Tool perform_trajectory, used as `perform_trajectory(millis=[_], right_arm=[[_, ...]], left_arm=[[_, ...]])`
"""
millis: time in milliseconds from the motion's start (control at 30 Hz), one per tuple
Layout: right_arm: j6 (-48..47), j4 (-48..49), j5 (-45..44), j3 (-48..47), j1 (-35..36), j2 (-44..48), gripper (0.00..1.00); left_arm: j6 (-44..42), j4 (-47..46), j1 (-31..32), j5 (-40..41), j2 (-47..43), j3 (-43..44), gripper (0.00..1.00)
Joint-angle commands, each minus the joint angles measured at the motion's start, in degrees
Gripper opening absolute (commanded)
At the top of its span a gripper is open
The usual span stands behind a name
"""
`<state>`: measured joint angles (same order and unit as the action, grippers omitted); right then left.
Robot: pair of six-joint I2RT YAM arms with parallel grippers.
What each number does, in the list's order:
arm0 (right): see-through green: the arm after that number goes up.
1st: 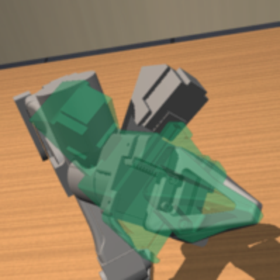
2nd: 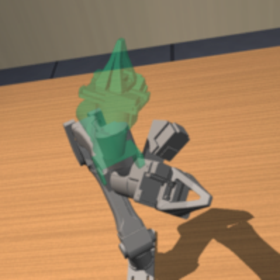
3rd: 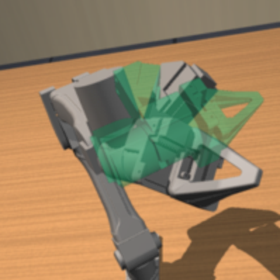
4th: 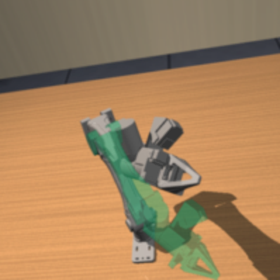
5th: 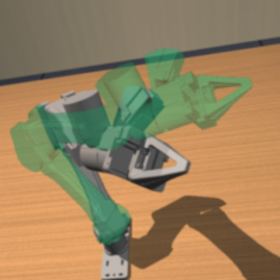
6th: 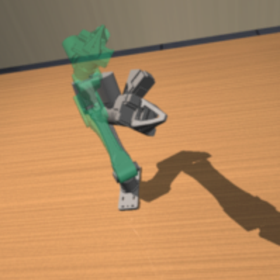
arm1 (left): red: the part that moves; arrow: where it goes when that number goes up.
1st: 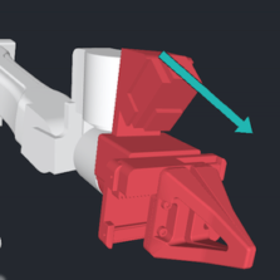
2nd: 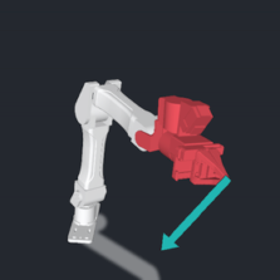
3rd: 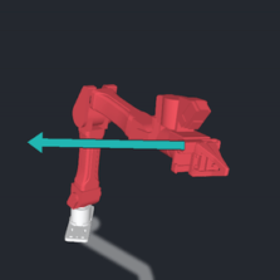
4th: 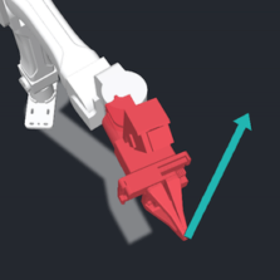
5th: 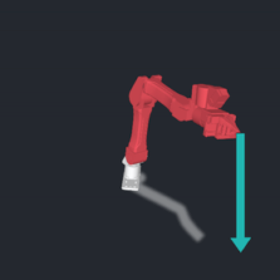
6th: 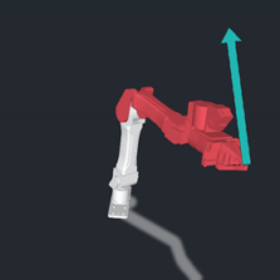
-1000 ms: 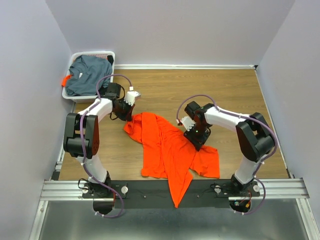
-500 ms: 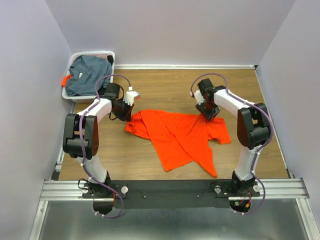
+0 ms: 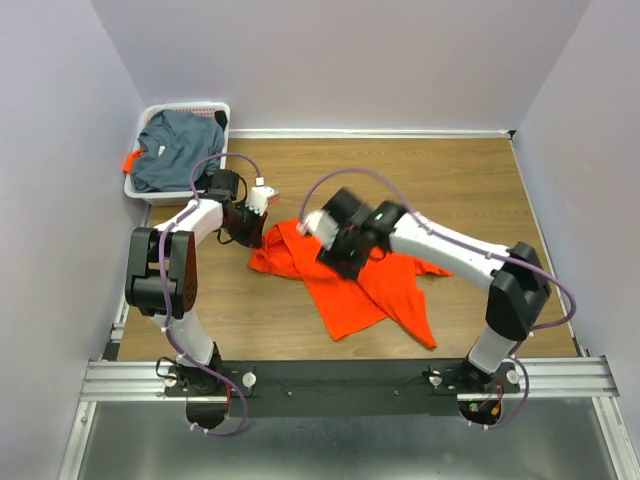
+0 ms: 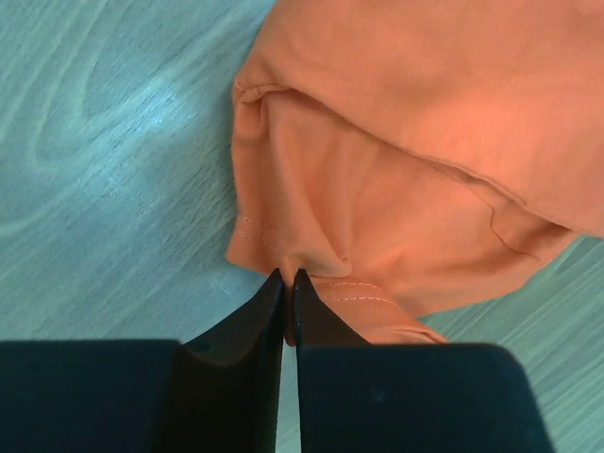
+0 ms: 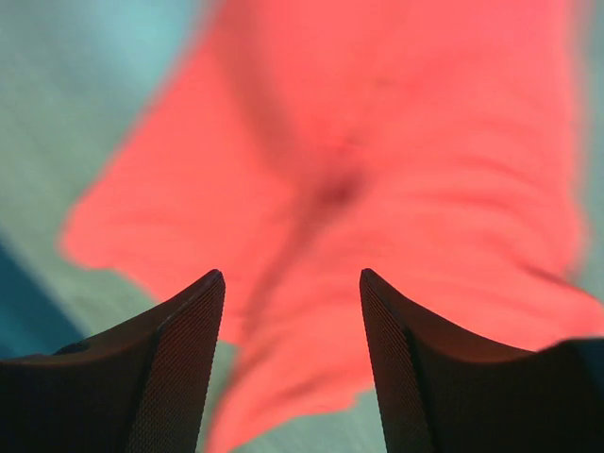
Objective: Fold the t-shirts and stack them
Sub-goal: Flatten out the tshirt
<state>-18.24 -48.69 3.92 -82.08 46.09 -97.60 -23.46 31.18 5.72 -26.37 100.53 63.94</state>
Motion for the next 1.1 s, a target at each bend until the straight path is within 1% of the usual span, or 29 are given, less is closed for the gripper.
perform_trajectory(millis=[0,67,100,167,300,400,567,800,867,900,933,967,1000,1033,1067], right_arm=[[3.82,-1.94,2.58,3.42,11.09,-2.85,0.63],[4.87,-0.71,1.88,3.68,14.81,-5.31,0.62],[5.92,-0.53,1.7,3.86,18.22,-6.36,0.61],[6.98,-0.09,0.65,4.21,22.35,-8.82,0.59],[8.3,0.79,-0.05,5.09,26.41,-11.99,0.55],[9.18,1.4,-1.72,5.35,26.78,-13.58,0.54],[10.06,2.02,-6.99,4.92,26.86,-15.33,0.55],[10.59,2.19,-4.27,7.28,26.86,-16.39,0.53],[10.68,2.72,-4.36,9.22,26.86,-16.57,0.5],[10.68,3.07,-4.8,9.92,26.86,-16.92,0.47],[10.94,3.33,-5.32,10.88,26.78,-16.75,0.35],[10.94,3.94,-6.72,11.33,26.78,-16.74,0.29],[11.21,4.12,-7.43,11.42,26.78,-16.05,0.17],[11.21,4.13,-8.22,11.42,26.78,-15.34,0.12],[11.03,4.13,-10.32,11.25,26.51,-14.55,0.02]], left_arm=[[1.14,0.55,-0.79,-2.11,-1.04,-0.92,0.17],[1.14,0.55,-1.14,-2.02,-1.21,-1.45,0.17],[1.14,0.55,-1.15,-1.93,-1.3,-1.54,0.17],[0.88,0.64,-1.49,-1.67,-1.48,-2.06,0.17],[0.52,0.37,-2.02,-1.23,-1.83,-2.68,0.17],[0.44,-0.15,-2.37,-1.23,-2.27,-3.47,0.17],[0.17,-1.03,-2.64,-1.23,-2.18,-4.7,0.17],[0.08,-1.03,-2.99,-1.14,-1.66,-3.47,0.17],[0.0,-1.03,-3.17,-1.14,-1.65,-3.3,0.17],[0.0,-0.95,-3.17,-1.23,-1.65,-3.3,0.17],[-0.09,-0.94,-3.17,-1.14,-1.65,-3.3,0.17],[-0.27,-0.94,-3.17,-1.05,-1.65,-3.3,0.17],[-0.27,-0.86,-3.25,-1.05,-1.65,-3.3,0.17],[-0.35,-0.77,-3.25,-1.05,-1.57,-3.21,0.16],[-0.62,-0.59,-3.25,-1.05,-1.57,-3.21,0.16]])
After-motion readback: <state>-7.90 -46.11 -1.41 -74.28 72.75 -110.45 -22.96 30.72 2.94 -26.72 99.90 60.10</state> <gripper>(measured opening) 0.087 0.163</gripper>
